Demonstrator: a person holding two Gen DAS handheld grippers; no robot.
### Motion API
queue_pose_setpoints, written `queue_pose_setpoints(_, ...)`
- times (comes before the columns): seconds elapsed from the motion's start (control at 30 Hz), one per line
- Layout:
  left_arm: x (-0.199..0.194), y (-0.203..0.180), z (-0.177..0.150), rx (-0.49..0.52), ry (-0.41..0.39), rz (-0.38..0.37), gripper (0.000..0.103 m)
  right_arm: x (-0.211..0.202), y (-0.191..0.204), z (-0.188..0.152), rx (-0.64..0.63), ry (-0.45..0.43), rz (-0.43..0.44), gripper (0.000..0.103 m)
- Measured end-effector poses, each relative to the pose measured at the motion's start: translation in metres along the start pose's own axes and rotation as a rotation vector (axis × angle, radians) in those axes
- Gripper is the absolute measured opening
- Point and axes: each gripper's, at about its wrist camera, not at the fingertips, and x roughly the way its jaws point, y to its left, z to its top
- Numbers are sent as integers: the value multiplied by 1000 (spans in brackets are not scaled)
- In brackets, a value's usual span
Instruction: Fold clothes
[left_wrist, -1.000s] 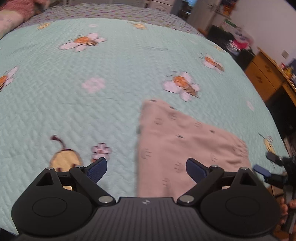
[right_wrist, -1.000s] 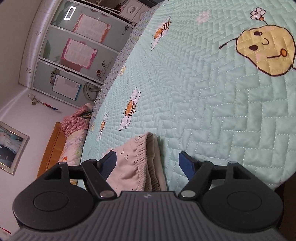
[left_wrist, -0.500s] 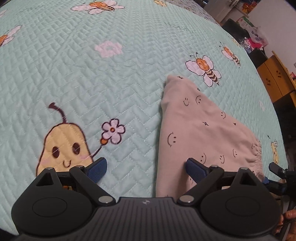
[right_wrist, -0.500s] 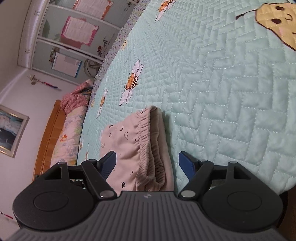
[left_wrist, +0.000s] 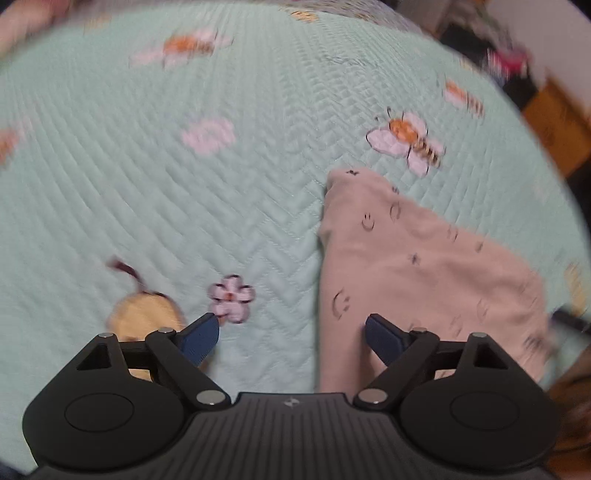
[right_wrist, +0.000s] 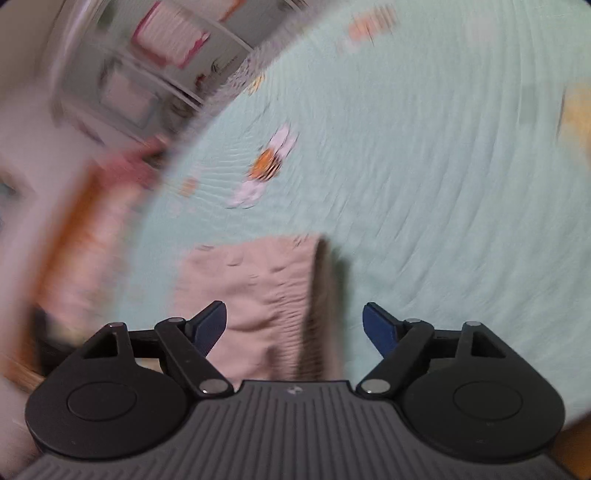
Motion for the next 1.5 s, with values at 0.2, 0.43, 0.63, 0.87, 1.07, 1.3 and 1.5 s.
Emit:
queue_pose_setpoints(0.2,-20,-20,1,12,69,27,89,-16,74,8,-139,49,-199,83)
queue_pose_setpoints(0.43,-37,-37,6,29,71,32,90,-19,108,18,-166,54,-173,84)
queue_pose_setpoints(0.63,-40,-41,4,43,88,37,90,-6,109,13,-111,178,-165,84)
queue_pose_setpoints(0.87,-34,-47,-4,34,155,23,90,4,127,8,-144,239,-228,84)
queue_pose_setpoints(1.07,-18,-58,-10,54,226,51,90,28,139,6,-193,338,-318,84)
queue_pose_setpoints(1.3,-10,-60,-11,35,256,69,90,35,145,3,-211,358,-327,84)
queue_pose_setpoints(1.5,-8,-62,-9,40,262,81,90,36,146,5,-214,360,-337,84)
